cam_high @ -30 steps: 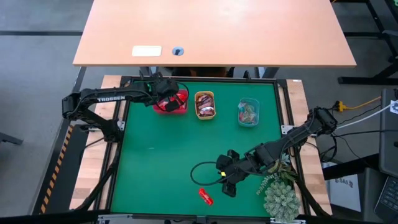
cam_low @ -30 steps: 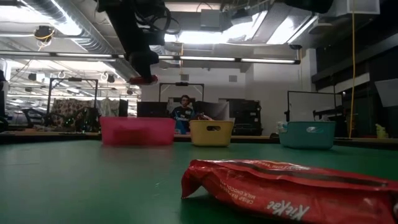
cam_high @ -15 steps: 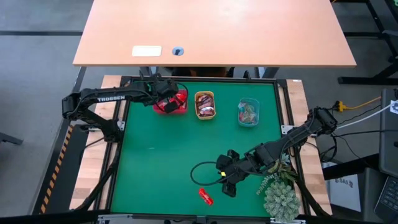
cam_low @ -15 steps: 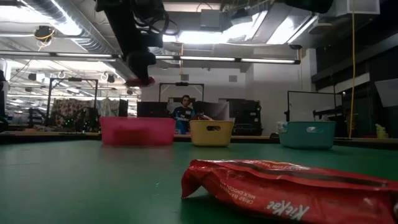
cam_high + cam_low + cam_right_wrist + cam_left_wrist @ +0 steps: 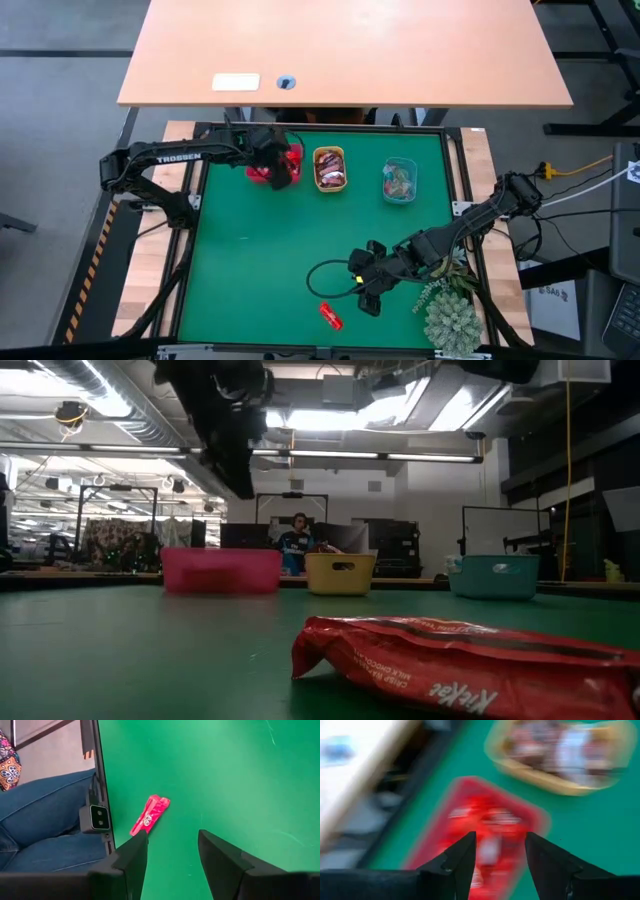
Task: Sort candy
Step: Put the red chocolate bar into the red bin
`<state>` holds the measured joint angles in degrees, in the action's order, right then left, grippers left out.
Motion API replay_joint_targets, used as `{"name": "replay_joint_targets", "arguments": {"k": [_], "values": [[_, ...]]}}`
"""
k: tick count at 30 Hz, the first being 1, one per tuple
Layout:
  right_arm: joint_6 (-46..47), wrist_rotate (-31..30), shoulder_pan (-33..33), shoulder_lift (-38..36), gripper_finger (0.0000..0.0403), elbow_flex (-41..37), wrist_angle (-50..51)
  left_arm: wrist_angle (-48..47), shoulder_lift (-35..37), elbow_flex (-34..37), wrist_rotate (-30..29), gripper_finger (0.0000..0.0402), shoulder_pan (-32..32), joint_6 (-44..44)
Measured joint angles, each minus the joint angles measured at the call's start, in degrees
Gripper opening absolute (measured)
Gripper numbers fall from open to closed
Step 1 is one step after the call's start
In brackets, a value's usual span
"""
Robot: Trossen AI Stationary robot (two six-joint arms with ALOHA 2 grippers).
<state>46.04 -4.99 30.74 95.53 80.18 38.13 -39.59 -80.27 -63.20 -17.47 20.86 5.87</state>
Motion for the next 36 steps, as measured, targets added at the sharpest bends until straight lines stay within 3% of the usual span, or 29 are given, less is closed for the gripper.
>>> {"name": "replay_joint_targets", "arguments": {"k": [6,10,16,21,27,36], "values": [[0.0,0.0,0.0,0.0,0.0175,0.0,1.8,1.8,0.0,0.0,22.6,0.0164,-5.8,-0.3],[0.0,0.0,0.0,0.0,0.0175,0.0,2.9,3.5,0.0,0.0,28.6,0.0164,-12.6,-0.4],[-0.1,0.0,0.0,-0.4,0.0175,0.0,2.8,10.9,0.0,0.0,28.5,0.0164,-23.9,-0.4],[-1.6,0.6,0.0,-1.3,0.0175,0.0,2.1,18.4,0.0,0.0,21.1,0.0164,-31.1,-0.4],[-1.4,5.8,1.2,0.7,0.0175,0.0,0.7,19.6,0.0,0.0,16.3,0.0164,-34.1,-0.3],[0.7,6.0,7.1,6.0,0.0175,0.0,-7.5,19.6,0.0,0.0,15.4,0.0164,-35.9,0.0]]}}
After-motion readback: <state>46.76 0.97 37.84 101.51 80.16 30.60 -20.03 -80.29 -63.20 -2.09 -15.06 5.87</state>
